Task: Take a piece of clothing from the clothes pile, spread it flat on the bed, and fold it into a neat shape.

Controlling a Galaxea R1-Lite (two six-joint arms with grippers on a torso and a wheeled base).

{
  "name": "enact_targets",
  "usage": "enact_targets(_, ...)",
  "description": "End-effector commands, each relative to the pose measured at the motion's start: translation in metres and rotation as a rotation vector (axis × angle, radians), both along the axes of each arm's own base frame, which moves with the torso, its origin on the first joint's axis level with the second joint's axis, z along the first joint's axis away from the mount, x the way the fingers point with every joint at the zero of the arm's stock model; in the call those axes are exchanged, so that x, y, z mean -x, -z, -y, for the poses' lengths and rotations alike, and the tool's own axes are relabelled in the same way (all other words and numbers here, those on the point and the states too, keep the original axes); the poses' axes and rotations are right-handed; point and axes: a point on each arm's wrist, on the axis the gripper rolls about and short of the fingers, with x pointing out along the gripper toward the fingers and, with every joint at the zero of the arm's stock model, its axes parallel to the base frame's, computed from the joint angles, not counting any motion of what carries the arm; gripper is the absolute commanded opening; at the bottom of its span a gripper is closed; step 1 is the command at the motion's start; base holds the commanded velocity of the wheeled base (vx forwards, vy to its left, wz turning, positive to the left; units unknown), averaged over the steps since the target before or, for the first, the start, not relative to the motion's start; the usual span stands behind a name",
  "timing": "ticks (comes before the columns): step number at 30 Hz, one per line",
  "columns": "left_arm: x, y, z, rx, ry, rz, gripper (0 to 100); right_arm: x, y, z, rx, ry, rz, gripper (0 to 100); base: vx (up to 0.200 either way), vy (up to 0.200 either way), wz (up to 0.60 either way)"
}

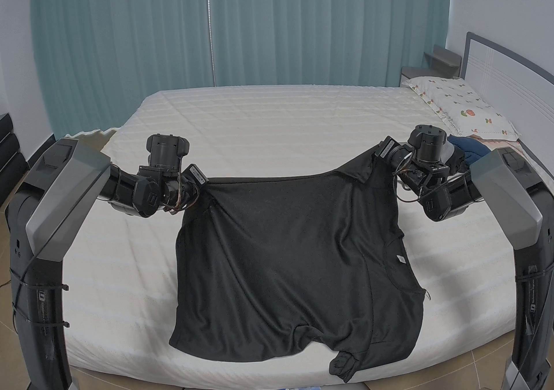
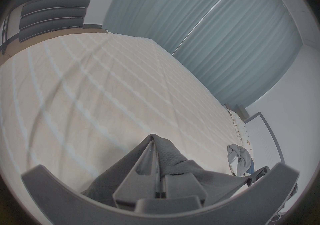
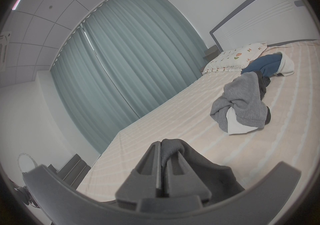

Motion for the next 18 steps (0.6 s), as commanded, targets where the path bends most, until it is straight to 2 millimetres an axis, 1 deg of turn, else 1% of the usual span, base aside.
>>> enact_targets(1,-0.012,0.016,0.004,0.001,0.000,-0.005,0,-0.014,0.027,0.001,-0.009,0.032,-0.024,0,0.000,0.000,0.00)
enact_targets(6,-0.022,0.025,0.006,0.024,-0.014,0.001,0,-0.019,0.048,0.000,0.002,0.035,-0.061,0,0.000,0.000,0.00)
enact_targets(7,-0.028,0.029,0.008,0.047,-0.035,0.012,0,-0.020,0.056,0.000,0.006,0.034,-0.079,100,0.000,0.000,0.00)
enact_targets(8,-0.032,0.031,0.008,0.058,-0.044,0.016,0,-0.021,0.060,-0.001,0.009,0.032,-0.092,100,0.000,0.000,0.00)
enact_targets(9,-0.033,0.031,0.009,0.061,-0.046,0.017,100,-0.021,0.060,-0.001,0.009,0.031,-0.092,100,0.000,0.000,0.00)
enact_targets(10,-0.040,0.039,0.010,0.074,-0.057,0.013,100,-0.021,0.070,-0.003,0.013,0.028,-0.118,100,0.000,0.000,0.00)
enact_targets(12,-0.042,0.048,0.010,0.063,-0.066,-0.008,100,-0.021,0.074,-0.002,0.013,0.034,-0.124,100,0.000,0.000,0.00)
enact_targets(13,-0.042,0.050,0.010,0.060,-0.068,-0.013,100,-0.021,0.074,-0.001,0.014,0.036,-0.125,100,0.000,0.000,0.00)
enact_targets(15,-0.040,0.055,0.009,0.039,-0.086,-0.047,100,-0.019,0.074,0.008,0.016,0.053,-0.142,100,0.000,0.000,0.00)
enact_targets(18,-0.039,0.054,0.002,0.027,-0.113,-0.066,100,-0.012,0.065,0.023,0.013,0.061,-0.161,100,0.000,0.000,0.00)
